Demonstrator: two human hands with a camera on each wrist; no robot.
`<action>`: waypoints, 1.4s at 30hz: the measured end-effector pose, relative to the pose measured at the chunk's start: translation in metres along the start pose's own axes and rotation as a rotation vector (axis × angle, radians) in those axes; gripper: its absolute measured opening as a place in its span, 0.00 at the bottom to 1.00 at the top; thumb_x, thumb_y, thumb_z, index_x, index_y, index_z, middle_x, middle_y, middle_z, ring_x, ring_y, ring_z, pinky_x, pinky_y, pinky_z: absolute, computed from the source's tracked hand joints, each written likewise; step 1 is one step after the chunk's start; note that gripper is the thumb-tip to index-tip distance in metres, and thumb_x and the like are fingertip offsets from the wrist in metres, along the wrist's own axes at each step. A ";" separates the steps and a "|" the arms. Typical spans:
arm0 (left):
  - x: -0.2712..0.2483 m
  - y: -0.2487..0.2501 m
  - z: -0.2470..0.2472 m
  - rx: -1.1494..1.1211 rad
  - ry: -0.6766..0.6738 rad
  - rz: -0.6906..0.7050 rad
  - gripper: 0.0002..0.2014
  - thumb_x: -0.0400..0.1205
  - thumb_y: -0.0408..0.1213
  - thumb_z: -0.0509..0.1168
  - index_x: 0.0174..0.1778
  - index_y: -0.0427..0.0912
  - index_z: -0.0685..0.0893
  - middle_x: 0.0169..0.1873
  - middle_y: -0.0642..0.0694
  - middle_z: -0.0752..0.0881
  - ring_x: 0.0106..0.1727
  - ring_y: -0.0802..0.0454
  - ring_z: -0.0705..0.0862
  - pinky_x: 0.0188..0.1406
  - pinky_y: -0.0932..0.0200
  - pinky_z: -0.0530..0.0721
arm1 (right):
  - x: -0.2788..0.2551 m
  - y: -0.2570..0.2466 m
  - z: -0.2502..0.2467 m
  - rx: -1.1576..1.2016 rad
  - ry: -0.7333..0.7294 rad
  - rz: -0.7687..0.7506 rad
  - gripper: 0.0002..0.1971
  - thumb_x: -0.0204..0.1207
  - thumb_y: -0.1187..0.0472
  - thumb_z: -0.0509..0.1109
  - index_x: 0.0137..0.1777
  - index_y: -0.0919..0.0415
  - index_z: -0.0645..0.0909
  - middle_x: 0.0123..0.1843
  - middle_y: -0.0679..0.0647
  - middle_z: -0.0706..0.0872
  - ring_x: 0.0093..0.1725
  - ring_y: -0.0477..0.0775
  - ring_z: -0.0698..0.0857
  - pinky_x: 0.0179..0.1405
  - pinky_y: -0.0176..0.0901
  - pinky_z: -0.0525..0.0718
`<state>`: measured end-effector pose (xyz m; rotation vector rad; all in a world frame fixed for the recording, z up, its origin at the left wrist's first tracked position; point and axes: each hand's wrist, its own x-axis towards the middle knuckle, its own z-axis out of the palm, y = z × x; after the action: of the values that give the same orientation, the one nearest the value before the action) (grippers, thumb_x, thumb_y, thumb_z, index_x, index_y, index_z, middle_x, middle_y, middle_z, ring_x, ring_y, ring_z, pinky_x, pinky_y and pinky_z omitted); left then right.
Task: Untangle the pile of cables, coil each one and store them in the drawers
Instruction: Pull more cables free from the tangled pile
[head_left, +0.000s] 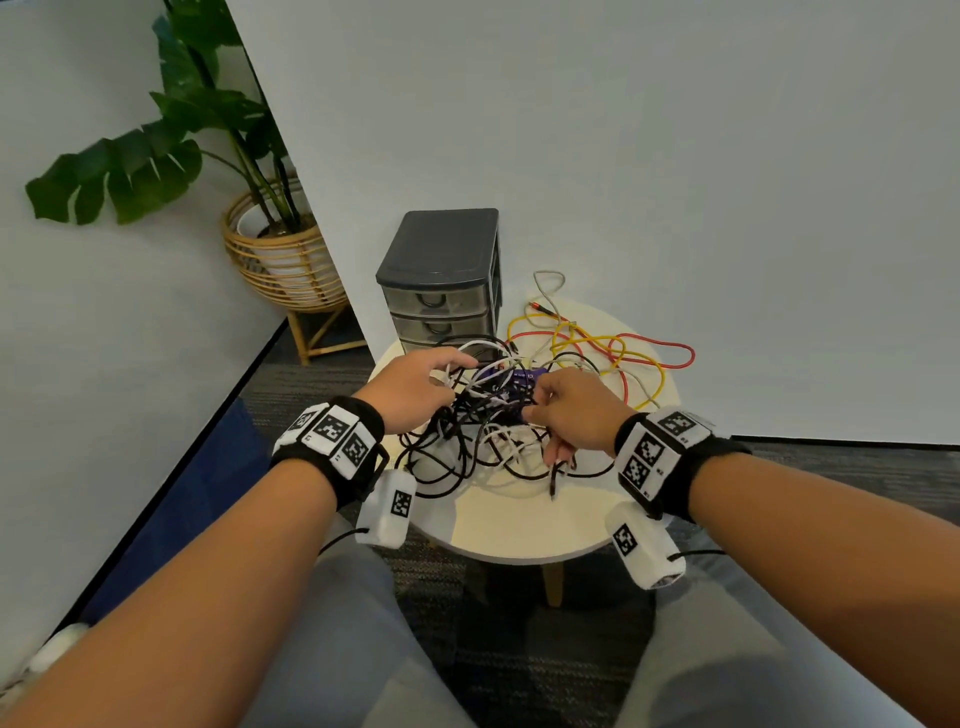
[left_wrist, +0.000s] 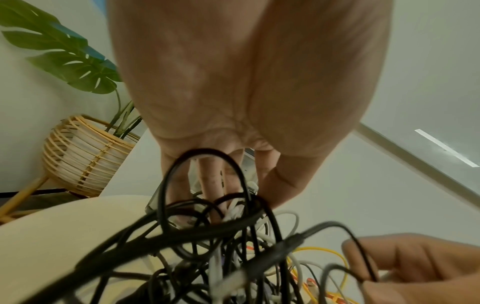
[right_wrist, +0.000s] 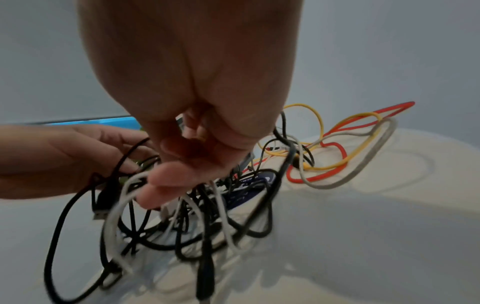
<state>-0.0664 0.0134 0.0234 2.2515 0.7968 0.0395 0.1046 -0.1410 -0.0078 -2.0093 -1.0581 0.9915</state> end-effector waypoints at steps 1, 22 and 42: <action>-0.001 -0.001 0.000 -0.012 0.011 0.004 0.26 0.85 0.27 0.64 0.75 0.57 0.81 0.70 0.54 0.78 0.60 0.53 0.85 0.61 0.57 0.81 | 0.004 -0.001 0.000 -0.025 0.044 0.040 0.11 0.85 0.62 0.69 0.42 0.61 0.73 0.26 0.57 0.85 0.28 0.59 0.92 0.20 0.41 0.84; -0.010 -0.023 0.039 -0.482 0.351 -0.055 0.15 0.91 0.45 0.59 0.73 0.55 0.80 0.63 0.55 0.83 0.63 0.62 0.80 0.65 0.56 0.77 | 0.006 -0.018 -0.046 -0.518 -0.411 0.018 0.20 0.73 0.53 0.83 0.62 0.50 0.81 0.37 0.49 0.84 0.33 0.49 0.83 0.32 0.40 0.81; -0.001 -0.024 0.046 -0.247 0.375 -0.035 0.15 0.87 0.40 0.68 0.70 0.52 0.83 0.53 0.54 0.85 0.56 0.56 0.82 0.54 0.60 0.75 | 0.062 -0.093 -0.007 -0.892 -0.081 -0.533 0.12 0.85 0.50 0.69 0.64 0.52 0.85 0.57 0.47 0.79 0.56 0.49 0.81 0.56 0.42 0.77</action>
<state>-0.0685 -0.0039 -0.0254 2.0195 0.9672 0.5277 0.1004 -0.0458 0.0510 -2.1070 -2.2076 0.3155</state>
